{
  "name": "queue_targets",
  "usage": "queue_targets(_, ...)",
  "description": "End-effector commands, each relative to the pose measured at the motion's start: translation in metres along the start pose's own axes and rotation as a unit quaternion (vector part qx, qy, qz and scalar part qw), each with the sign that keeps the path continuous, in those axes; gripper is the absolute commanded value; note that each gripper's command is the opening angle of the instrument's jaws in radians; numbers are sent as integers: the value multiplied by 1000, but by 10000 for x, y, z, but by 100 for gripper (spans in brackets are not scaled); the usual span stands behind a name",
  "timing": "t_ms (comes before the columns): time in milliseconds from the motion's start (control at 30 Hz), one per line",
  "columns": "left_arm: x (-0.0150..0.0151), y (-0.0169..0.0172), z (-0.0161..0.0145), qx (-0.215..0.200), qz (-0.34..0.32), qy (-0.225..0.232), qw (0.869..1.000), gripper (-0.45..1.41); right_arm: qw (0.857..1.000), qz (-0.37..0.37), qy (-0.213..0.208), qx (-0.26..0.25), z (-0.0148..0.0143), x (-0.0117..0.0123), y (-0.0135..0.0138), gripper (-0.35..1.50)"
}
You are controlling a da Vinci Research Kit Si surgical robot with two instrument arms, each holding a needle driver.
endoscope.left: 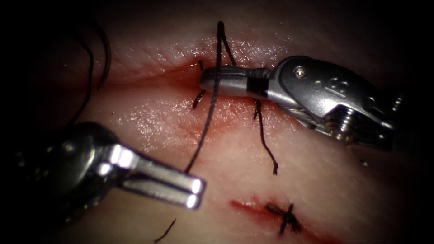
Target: Wound Closure
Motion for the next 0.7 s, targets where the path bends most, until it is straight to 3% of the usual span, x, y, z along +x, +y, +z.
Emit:
queue_targets(33, -9, -7, 2, -2, -2, -5, 1000, -45, 1000, 4, 14, 8, 21, 6, 6, -35)
queue_targets(167, -17, -19, -6, -4, -9, -27, 1000, -45, 999, 10, 34, 27, 32, 15, 6, -35)
queue_targets(467, -55, -47, -25, 41, -14, -98, 994, -45, 991, 35, 113, 67, 24, 45, 3, -35)
queue_targets(700, -83, -59, -38, 49, -13, -113, 992, -45, 985, 39, 130, 104, 11, 59, 2, -35)
